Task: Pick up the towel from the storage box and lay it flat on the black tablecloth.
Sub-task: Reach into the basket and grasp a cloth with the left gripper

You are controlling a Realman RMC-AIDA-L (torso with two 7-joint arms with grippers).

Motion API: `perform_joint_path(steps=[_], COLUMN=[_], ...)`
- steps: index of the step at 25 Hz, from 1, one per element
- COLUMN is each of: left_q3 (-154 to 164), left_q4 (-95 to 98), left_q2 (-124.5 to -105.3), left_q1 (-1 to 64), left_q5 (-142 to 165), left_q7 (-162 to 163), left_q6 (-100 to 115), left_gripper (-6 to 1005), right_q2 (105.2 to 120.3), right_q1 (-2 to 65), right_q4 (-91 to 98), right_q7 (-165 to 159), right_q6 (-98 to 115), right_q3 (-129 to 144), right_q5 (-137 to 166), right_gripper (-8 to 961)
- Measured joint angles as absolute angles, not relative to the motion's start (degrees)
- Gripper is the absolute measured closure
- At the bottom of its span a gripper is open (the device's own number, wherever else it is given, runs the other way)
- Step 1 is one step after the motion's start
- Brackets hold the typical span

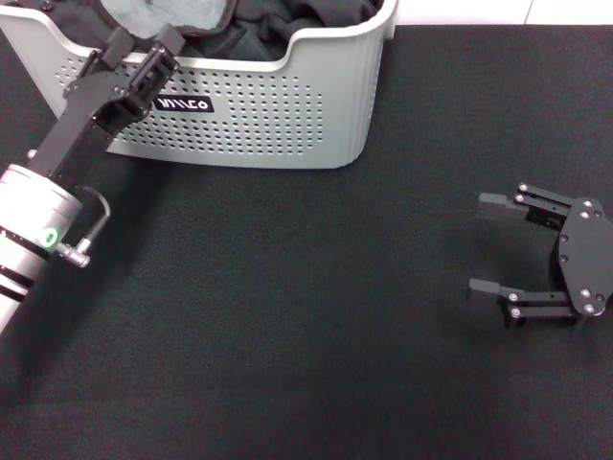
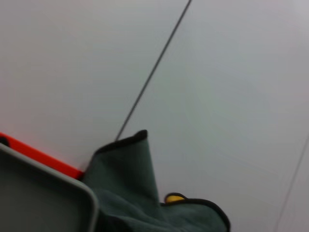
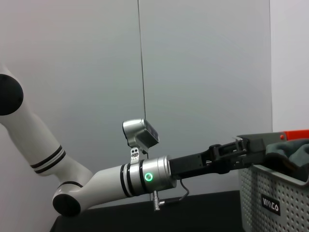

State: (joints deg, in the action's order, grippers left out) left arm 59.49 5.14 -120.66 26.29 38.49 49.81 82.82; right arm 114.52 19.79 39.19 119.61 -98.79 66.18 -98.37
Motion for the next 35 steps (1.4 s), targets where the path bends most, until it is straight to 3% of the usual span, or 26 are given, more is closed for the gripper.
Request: perform_joint_path(steps=[35], left_q3=[63.81], left_q4=[6.12], left_q2=[-120.12], left_q1=[25.31], left_q5=[41.91], left_q7=[61.42], left_q6=[89.37], left_gripper=[113], right_q2=[114.52], right_q1=[20.07], right_q4=[38.66], right_q7=[120.34], right_q6=[-98.41], right_q3=[65.48], right_q5=[-99.09], right_gripper=[136])
